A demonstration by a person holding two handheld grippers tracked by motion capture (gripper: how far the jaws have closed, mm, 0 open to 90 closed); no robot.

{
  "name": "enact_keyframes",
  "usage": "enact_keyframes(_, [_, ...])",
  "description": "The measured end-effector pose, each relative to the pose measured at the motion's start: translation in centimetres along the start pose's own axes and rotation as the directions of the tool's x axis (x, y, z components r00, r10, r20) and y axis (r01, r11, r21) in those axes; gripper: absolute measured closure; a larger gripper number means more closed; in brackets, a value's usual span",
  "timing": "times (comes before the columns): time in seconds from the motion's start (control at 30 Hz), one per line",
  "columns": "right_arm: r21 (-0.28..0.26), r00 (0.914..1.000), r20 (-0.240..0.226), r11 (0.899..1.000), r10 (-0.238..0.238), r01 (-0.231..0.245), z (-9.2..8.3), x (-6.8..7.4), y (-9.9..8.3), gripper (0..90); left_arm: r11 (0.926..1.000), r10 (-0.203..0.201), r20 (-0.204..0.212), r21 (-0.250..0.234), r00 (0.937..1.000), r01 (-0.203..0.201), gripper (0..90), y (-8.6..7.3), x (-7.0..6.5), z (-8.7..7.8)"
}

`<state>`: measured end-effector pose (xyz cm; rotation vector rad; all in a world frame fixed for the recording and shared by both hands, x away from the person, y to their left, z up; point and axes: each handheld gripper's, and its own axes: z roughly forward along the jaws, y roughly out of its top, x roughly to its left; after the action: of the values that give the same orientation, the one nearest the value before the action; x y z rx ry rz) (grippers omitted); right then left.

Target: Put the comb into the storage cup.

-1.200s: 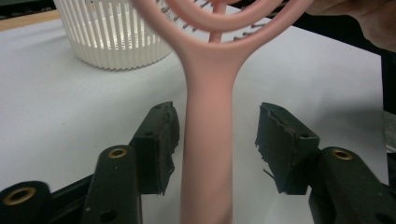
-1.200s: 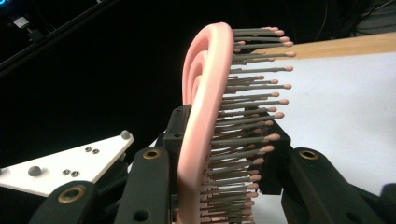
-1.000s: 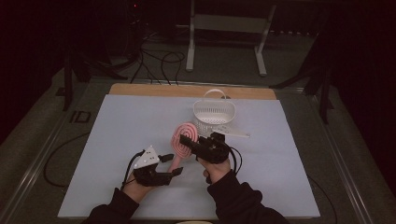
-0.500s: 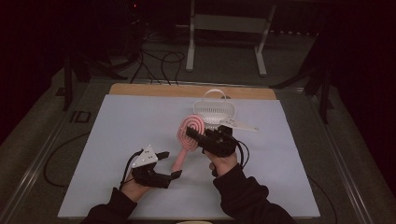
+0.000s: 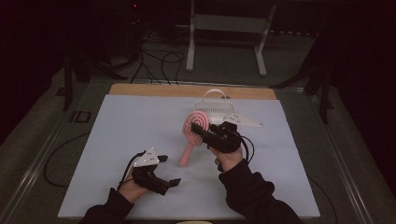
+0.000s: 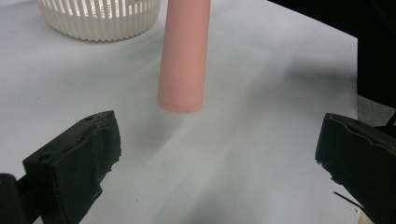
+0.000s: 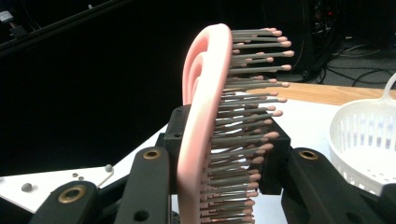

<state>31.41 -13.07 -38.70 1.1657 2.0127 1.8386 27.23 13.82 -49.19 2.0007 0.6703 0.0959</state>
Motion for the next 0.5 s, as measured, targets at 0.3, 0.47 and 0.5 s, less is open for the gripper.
enact_keyframes(0.3, [-0.010, 0.9979, 0.015, 0.998, -0.063, 0.063, -0.8, -0.2, 1.2, 64.5, 0.9996, 0.006, -0.024, 0.027, 0.9997, -0.006, 0.3, -0.4, 0.4, -0.6])
enact_keyframes(0.47, [-0.010, 0.9940, 0.016, 0.994, -0.108, 0.109, -1.1, -0.3, 1.8, 64.5, 0.9989, 0.034, -0.041, 0.035, 0.9986, -0.032, 0.3, -0.7, 0.6, -1.1])
enact_keyframes(0.5, [-0.005, 0.9924, 0.017, 0.993, -0.122, 0.122, -1.1, -0.3, 1.9, 64.5, 0.9988, 0.035, -0.047, 0.035, 0.9983, -0.033, 0.3, -0.8, 0.6, -1.2])
